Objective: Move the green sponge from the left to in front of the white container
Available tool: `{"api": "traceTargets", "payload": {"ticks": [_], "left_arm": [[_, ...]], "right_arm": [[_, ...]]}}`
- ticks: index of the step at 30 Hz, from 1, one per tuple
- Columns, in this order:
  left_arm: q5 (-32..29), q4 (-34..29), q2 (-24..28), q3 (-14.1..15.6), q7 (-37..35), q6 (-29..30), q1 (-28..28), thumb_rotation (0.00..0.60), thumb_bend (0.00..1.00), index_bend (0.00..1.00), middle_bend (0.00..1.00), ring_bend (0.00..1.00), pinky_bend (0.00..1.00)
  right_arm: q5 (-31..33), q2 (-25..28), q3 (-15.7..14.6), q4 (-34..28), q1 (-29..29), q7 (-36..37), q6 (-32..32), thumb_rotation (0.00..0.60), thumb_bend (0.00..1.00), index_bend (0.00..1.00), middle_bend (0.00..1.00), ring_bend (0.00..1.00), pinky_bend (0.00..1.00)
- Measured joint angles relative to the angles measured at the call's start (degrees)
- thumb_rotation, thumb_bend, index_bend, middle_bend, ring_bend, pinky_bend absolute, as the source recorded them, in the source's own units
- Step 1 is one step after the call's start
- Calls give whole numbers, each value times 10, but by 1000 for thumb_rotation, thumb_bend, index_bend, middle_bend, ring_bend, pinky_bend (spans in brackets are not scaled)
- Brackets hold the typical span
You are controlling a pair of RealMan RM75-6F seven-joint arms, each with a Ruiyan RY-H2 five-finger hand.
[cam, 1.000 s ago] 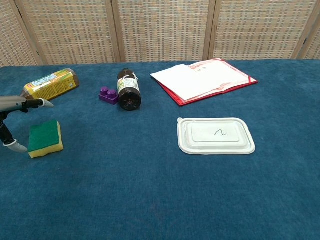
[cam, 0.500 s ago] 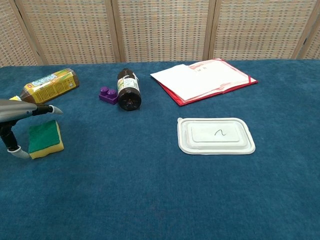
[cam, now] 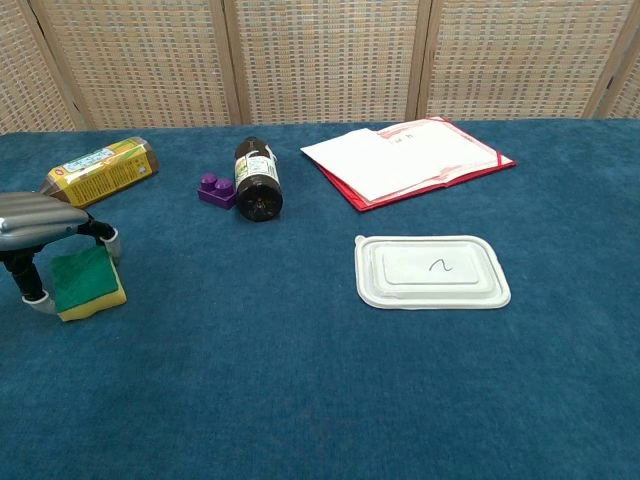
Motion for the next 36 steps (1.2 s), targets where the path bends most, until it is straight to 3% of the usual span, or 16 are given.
{"api": "traceTargets", "payload": {"ticks": [10,22,30,36], "left_arm": [[25,-9,13,-3,-26,40,9,600,119,355,405,246,193],[78,-112,58,-12,-36,93,10,600,102,328,383,237,185],[70,-174,60,-34,8,74,-24,600,95,321,380,236,183],[43,-197,32,-63,52,36,-74,600,94,321,379,236,181]], "right_arm": [[1,3,0,-5,-1,4,1,600,0,0,0,0,0],[3,5,1,-8,-2,4,3,600,0,0,0,0,0],[18,3,6,-4,0,1,-3,600,0,0,0,0,0],[31,2,12,0,2,-2,-7,600,0,0,0,0,0]]}}
